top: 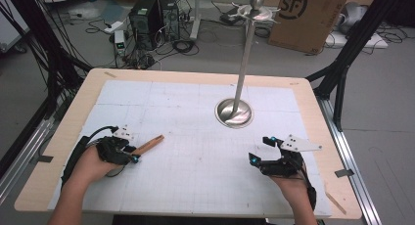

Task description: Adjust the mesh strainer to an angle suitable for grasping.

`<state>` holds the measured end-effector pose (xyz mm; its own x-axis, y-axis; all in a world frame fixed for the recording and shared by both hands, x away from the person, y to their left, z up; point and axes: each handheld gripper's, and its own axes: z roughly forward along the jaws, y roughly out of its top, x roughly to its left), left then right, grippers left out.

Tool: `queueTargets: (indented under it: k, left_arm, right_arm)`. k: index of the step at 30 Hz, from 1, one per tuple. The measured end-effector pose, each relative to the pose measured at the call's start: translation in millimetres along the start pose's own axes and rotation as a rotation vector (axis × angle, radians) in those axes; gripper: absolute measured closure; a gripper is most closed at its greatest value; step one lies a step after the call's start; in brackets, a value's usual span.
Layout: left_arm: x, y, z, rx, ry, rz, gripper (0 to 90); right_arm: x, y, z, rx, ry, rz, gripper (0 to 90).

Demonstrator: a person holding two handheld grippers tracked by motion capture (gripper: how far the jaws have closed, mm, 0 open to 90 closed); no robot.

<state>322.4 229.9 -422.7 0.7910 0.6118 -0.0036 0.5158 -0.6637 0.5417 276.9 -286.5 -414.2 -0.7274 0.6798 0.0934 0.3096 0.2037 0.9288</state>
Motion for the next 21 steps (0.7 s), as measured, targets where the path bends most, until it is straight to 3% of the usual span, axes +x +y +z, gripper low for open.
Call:
queueTargets:
  k: [5,21]
  left_arm:
    - [-0.3,4.7,0.0,0.030,0.010,-0.053,66.8]
    - [-1.7,12.4,0.5,0.104,0.016,-0.092,67.1]
  right_arm:
    - [0.4,-0.1,-0.2,0.003,0.002,0.004,14.9]
    - [0.5,-0.5,-0.4,0.009,0.005,0.008,14.9]
